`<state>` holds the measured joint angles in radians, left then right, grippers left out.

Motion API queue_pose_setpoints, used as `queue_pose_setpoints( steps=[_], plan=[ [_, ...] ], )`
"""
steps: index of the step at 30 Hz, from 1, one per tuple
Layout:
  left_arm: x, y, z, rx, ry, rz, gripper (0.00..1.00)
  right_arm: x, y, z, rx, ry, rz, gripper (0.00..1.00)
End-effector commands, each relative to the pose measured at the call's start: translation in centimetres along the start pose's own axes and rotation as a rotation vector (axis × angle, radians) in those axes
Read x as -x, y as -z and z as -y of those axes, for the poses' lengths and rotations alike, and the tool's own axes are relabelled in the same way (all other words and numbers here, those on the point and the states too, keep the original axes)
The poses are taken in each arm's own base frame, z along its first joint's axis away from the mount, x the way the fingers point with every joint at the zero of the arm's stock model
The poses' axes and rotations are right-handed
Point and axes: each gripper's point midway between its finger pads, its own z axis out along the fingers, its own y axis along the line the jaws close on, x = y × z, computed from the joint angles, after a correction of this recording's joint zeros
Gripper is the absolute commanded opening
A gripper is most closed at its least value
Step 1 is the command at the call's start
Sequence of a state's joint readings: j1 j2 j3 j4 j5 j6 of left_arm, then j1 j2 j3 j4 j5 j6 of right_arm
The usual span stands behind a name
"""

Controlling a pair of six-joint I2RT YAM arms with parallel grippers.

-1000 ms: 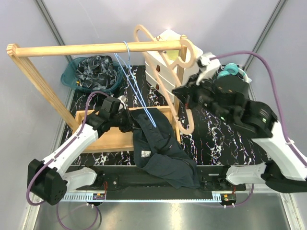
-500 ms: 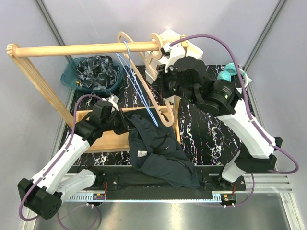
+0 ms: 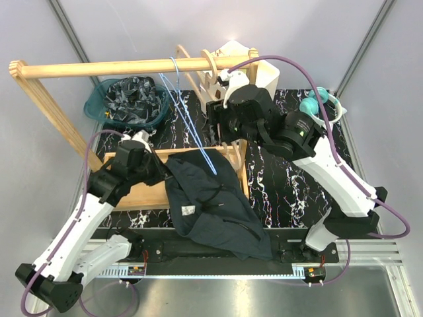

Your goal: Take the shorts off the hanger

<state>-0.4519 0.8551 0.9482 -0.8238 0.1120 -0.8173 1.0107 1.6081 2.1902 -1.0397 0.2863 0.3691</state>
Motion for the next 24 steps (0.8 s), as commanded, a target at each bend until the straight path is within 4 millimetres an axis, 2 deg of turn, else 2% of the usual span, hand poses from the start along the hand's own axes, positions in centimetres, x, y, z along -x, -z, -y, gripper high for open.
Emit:
queue_pose_setpoints(
  steps=[1,2,4,5,6,7,8,10,11,14,17,20,21,23,24],
  plan=[
    [5.0,4.0,0.8,0.033,-0.081,0.229,0.00,0.8,2.9,1.0,-0.008,-0.022,0.053,0.73],
    [6.0,5.3,1.4,0.025,-0.090,0.273,0.00,0.6,3.1,1.4,-0.022,-0.024,0.053,0.82],
    [7.2,6.8,0.7,0.072,-0.114,0.336,0.00,0.8,4.3,2.3,-0.042,-0.033,0.082,0.88],
    [8.3,8.5,1.4,0.060,-0.119,0.391,0.00,0.9,4.7,2.6,-0.049,-0.040,0.091,0.94],
    [8.8,9.3,1.4,0.069,-0.138,0.419,0.00,1.5,6.0,2.9,-0.041,-0.056,0.126,0.96],
    [9.6,10.4,1.1,0.093,-0.143,0.465,0.00,1.3,6.2,3.3,-0.054,-0.061,0.127,0.99],
    [10.5,11.9,1.7,0.081,-0.151,0.512,0.00,1.8,7.5,3.6,-0.044,-0.074,0.158,1.00],
    [11.6,13.7,1.8,0.096,-0.186,0.576,0.00,1.7,8.1,3.9,-0.046,-0.086,0.177,1.00],
    [12.4,15.1,2.5,0.083,-0.194,0.614,0.00,2.1,9.2,4.2,-0.038,-0.095,0.203,1.00],
    [13.5,16.2,3.1,0.093,-0.241,0.648,0.00,2.2,10.5,5.0,-0.044,-0.110,0.239,1.00],
    [13.1,14.4,4.3,0.059,-0.288,0.572,0.00,1.9,11.2,5.8,-0.065,-0.115,0.253,1.00],
    [10.7,10.8,5.3,-0.020,-0.262,0.414,0.00,1.4,11.4,6.5,-0.087,-0.116,0.255,1.00],
    [8.9,8.7,4.8,-0.034,-0.243,0.328,0.00,1.1,11.3,6.6,-0.089,-0.118,0.249,1.00],
    [6.8,6.9,4.1,-0.052,-0.145,0.257,0.00,0.9,11.5,6.8,-0.091,-0.124,0.250,1.00],
    [5.9,6.9,3.7,-0.071,-0.109,0.252,0.00,0.6,11.4,6.9,-0.096,-0.124,0.246,1.00]
  ],
)
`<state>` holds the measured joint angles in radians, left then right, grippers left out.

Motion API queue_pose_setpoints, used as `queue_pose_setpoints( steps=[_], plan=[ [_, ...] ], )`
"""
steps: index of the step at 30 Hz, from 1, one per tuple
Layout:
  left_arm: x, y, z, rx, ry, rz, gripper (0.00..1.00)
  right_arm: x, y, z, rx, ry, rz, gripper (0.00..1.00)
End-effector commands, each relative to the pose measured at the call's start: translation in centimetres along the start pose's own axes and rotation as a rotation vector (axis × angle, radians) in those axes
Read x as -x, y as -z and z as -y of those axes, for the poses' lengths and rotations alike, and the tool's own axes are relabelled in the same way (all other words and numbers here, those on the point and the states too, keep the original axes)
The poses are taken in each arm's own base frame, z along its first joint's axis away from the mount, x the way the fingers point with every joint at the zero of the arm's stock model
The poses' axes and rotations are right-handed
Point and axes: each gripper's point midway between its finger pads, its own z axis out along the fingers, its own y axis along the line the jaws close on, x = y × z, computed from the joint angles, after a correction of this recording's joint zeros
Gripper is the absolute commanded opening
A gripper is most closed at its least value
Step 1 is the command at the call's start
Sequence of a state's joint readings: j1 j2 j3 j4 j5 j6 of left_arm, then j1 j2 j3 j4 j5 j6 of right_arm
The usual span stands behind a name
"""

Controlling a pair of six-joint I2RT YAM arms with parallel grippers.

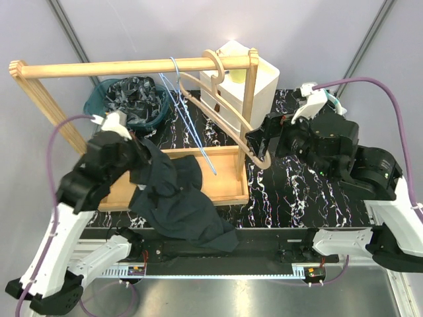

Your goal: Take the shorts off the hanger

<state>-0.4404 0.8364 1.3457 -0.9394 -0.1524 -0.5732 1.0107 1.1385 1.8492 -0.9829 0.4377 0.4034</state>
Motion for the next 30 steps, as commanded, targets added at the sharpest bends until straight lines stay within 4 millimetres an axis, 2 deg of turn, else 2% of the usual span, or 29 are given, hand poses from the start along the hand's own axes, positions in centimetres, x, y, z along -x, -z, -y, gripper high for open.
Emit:
queue_pose_setpoints(
  steps=[1,3,4,6,7,9,10,12,13,15,19,20,23,30],
  plan=[
    [-8.3,-2.3,-0.1,-0.056,0.166,-0.227,0.00,0.0,-0.6,0.6,-0.039,-0.025,0.030,1.00],
    [-10.8,-1.9,-0.6,-0.056,0.278,-0.266,0.00,-0.4,-0.8,0.8,-0.051,-0.030,0.027,1.00],
    [-14.3,-2.5,-1.9,-0.017,0.301,-0.347,0.00,-0.4,-0.7,0.9,-0.050,-0.033,0.032,1.00],
    [-18.1,-2.3,-2.0,-0.018,0.378,-0.480,0.00,-0.8,-1.1,0.7,-0.045,-0.035,0.028,1.00],
    [-20.7,-2.4,-2.7,0.007,0.381,-0.563,0.09,-0.9,-1.2,0.7,-0.042,-0.035,0.028,1.00],
    [-23.2,-2.1,-3.1,0.025,0.341,-0.686,0.33,-1.2,-1.4,0.6,-0.040,-0.029,0.019,1.00],
    [-23.5,-1.9,-3.2,0.028,0.304,-0.708,0.66,-1.3,-1.6,0.6,-0.042,-0.028,0.017,1.00],
    [-23.7,-2.1,-3.9,0.074,0.262,-0.727,0.97,-1.7,-1.8,0.4,-0.037,-0.023,0.003,1.00],
    [-23.3,-2.4,-4.2,0.090,0.238,-0.706,0.99,-2.1,-2.0,0.5,-0.041,-0.019,-0.004,1.00],
    [-23.5,-2.9,-4.7,0.136,0.244,-0.706,0.99,-2.3,-2.1,0.6,-0.043,-0.023,-0.008,1.00],
    [-25.8,-4.1,-7.2,0.297,0.290,-0.729,0.99,-2.9,-2.3,0.6,-0.042,-0.031,-0.022,1.00],
    [-27.0,-4.1,-8.3,0.362,0.300,-0.754,0.99,-2.8,-2.1,0.6,-0.040,-0.043,-0.018,1.00],
    [-28.7,-4.6,-9.5,0.463,0.378,-0.765,0.99,-2.9,-1.9,0.7,-0.043,-0.061,-0.015,1.00],
    [-31.2,-4.8,-13.1,0.718,0.542,-0.680,0.99,-3.4,-1.9,0.9,-0.048,-0.080,-0.024,1.00]
  ],
)
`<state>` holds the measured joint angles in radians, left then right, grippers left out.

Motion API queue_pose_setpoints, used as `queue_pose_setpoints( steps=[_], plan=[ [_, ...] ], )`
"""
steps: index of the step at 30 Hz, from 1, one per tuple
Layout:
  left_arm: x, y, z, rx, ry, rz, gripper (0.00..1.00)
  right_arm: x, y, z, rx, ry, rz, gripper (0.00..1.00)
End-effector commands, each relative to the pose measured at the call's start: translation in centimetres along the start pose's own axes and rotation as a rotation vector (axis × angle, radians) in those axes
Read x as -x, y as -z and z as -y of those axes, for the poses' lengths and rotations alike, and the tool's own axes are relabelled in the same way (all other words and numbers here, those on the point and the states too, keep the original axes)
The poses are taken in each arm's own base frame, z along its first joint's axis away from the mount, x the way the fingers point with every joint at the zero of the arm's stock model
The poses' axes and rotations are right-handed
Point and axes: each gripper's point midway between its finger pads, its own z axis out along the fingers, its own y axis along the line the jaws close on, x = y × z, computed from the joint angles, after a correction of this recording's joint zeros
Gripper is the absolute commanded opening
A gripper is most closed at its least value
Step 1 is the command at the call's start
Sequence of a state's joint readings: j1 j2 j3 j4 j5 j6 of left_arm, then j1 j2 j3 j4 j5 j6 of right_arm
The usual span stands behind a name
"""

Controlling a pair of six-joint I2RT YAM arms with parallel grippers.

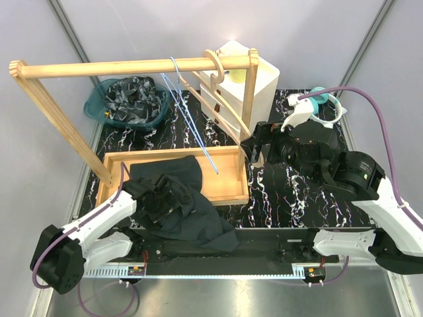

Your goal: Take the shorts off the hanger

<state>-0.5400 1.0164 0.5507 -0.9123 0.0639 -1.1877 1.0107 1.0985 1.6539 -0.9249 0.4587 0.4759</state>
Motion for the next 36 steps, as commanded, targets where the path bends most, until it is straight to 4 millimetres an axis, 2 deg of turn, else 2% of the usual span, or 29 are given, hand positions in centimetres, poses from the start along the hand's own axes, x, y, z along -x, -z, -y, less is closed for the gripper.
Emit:
queue_pose_setpoints(
  steps=[1,4,8,9,10,12,13,16,17,19,20,23,24,26,27,29,30,32,33,34,35,36],
  plan=[
    [1.6,-2.1,-1.8,0.086,0.200,0.107,0.99,0.9,0.3,-0.4,0.015,-0.050,0.036,1.00],
    [1.5,-3.5,-2.4,0.100,0.228,0.106,0.99,0.8,0.2,-0.3,0.011,-0.048,0.035,1.00],
    [2.8,-3.3,-1.4,0.117,0.192,0.149,0.98,0.6,0.1,-0.2,0.005,-0.042,0.029,1.00],
    [3.1,-3.2,-1.3,0.119,0.187,0.164,0.94,0.5,0.2,-0.2,0.006,-0.041,0.027,1.00],
    [3.3,-3.2,-1.1,0.117,0.188,0.171,0.78,0.5,0.2,-0.1,0.004,-0.042,0.027,1.00],
    [3.7,-3.2,-0.6,0.082,0.196,0.185,0.56,0.5,0.4,0.0,0.005,-0.046,0.028,1.00],
    [3.7,-3.2,-0.5,0.059,0.195,0.190,0.35,0.4,0.4,0.0,0.003,-0.046,0.025,1.00],
    [4.3,-2.5,-0.1,-0.002,0.203,0.218,0.06,0.4,0.6,0.1,0.003,-0.046,0.028,1.00],
    [4.6,-1.9,0.4,-0.024,0.207,0.228,0.00,0.4,0.6,0.2,-0.001,-0.045,0.028,1.00],
    [5.3,-0.4,1.0,-0.067,0.194,0.270,0.00,0.5,0.7,0.4,-0.008,-0.038,0.031,1.00],
    [5.9,1.2,2.2,-0.108,0.188,0.298,0.00,0.6,0.7,0.5,-0.010,-0.035,0.033,1.00],
    [7.3,5.0,3.7,-0.180,0.132,0.383,0.00,0.6,0.7,0.6,-0.013,-0.018,0.035,1.00],
    [8.3,7.7,5.0,-0.229,0.105,0.437,0.00,0.7,0.8,0.7,-0.015,-0.010,0.034,1.00],
    [9.2,10.1,6.1,-0.274,0.053,0.493,0.00,0.6,0.7,0.7,-0.016,-0.002,0.030,1.00],
    [10.2,12.8,7.6,-0.332,0.044,0.546,0.00,0.6,0.6,0.6,-0.015,0.001,0.029,1.00],
    [11.3,15.5,8.8,-0.372,0.001,0.612,0.00,0.3,0.5,0.5,-0.013,0.008,0.017,1.00],
    [12.3,17.8,10.2,-0.420,0.001,0.661,0.00,0.1,0.4,0.4,-0.008,0.008,0.007,1.00],
    [13.7,20.1,11.3,-0.460,-0.022,0.725,0.00,-0.3,0.2,0.5,-0.011,0.012,-0.004,1.00],
    [14.6,22.0,13.0,-0.522,-0.024,0.758,0.00,-0.6,0.1,0.6,-0.017,0.015,-0.011,1.00],
    [15.8,22.8,13.3,-0.538,-0.008,0.786,0.00,-0.6,0.1,0.7,-0.021,0.017,-0.011,1.00],
    [16.5,24.1,14.9,-0.616,-0.030,0.800,0.00,-0.8,0.1,0.9,-0.028,0.022,-0.014,1.00],
    [17.4,24.4,15.8,-0.641,-0.027,0.802,0.00,-0.7,0.0,1.2,-0.047,0.030,-0.007,1.00]
  ],
)
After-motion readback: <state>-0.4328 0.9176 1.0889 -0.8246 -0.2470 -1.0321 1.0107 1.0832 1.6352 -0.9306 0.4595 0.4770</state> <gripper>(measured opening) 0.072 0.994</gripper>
